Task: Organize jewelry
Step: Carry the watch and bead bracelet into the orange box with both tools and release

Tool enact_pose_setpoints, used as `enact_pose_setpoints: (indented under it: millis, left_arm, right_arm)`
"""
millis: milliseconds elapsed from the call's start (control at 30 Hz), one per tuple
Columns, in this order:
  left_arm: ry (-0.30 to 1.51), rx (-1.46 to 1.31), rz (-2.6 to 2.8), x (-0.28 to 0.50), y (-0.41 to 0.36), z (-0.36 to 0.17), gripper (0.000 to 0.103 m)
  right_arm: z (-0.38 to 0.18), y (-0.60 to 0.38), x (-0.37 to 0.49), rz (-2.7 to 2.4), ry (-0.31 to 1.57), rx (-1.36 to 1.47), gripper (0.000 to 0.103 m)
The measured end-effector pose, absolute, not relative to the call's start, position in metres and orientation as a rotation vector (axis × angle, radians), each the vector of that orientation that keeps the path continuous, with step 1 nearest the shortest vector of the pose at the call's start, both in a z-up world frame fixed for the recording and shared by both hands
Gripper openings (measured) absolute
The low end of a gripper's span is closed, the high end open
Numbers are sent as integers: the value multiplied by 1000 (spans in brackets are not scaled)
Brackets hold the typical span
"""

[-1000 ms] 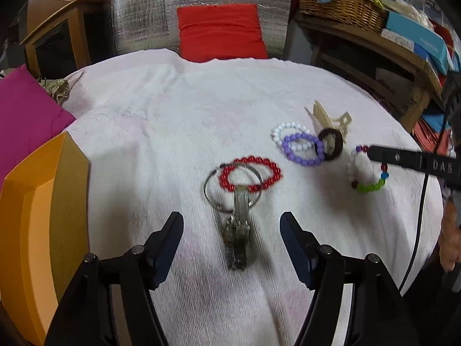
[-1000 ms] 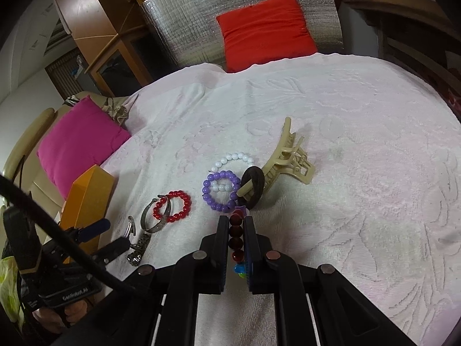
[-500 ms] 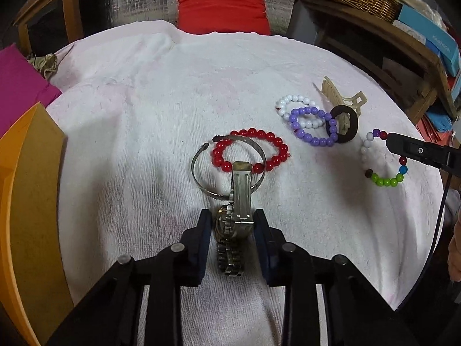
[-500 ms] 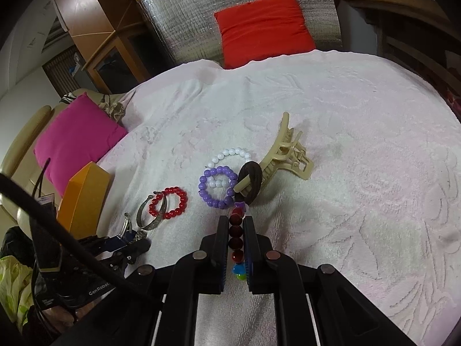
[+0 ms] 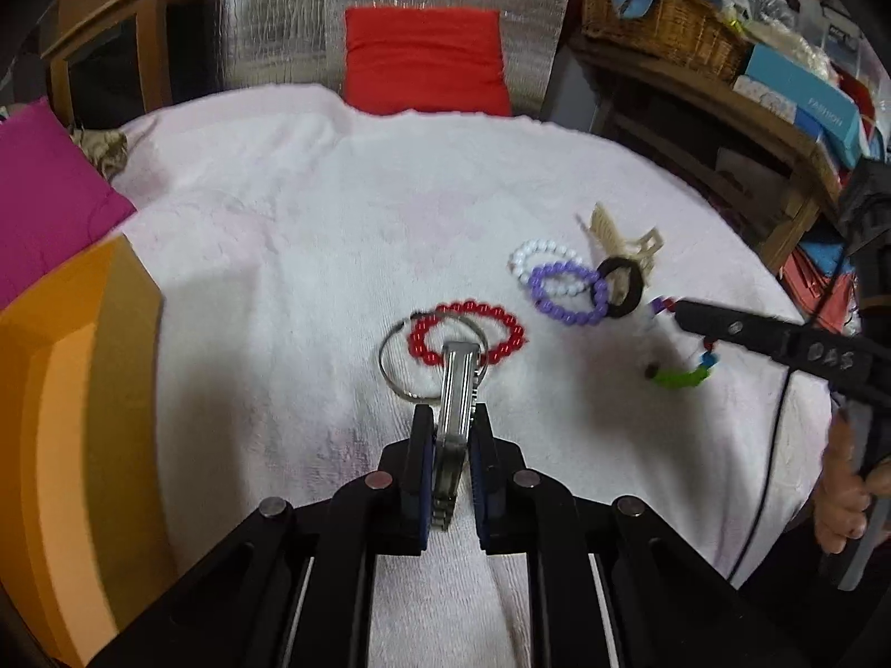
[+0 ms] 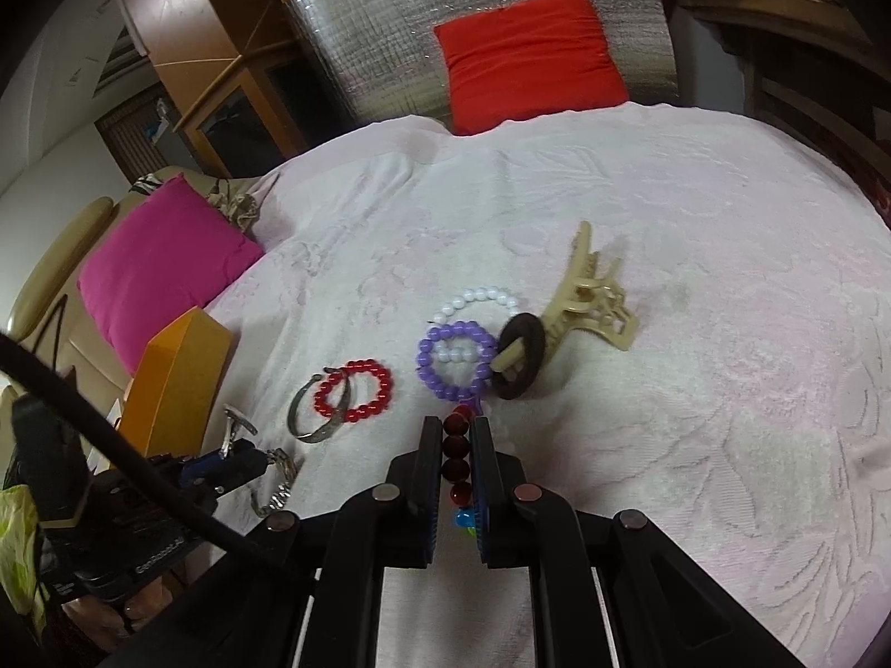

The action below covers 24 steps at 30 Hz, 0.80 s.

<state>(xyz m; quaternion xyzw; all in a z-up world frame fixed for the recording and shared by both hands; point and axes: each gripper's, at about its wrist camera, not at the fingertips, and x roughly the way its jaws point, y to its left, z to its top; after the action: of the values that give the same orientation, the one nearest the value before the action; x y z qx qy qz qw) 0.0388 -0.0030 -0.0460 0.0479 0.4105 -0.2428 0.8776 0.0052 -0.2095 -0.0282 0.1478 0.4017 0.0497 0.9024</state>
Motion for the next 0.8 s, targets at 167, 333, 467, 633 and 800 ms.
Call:
enact_pose_setpoints:
  millis: [167, 333, 467, 633, 800]
  left_arm:
    - [765, 40, -508, 20, 19, -10, 12]
    - [681, -10, -473, -3, 50, 25, 12]
    - [640, -60, -434, -20, 86, 52, 12]
    - [596, -28, -346, -43, 133, 79, 12]
    - [611, -19, -230, -55, 187, 83, 12]
  right_arm:
    - [-21, -188, 4, 147, 816, 295, 11]
    - [-6, -158, 0, 217, 776, 278, 11]
    - [3, -133, -2, 272, 752, 260, 11]
    - [27, -88, 0, 382, 726, 261, 11]
    - [44, -22, 1, 538, 734, 243, 11]
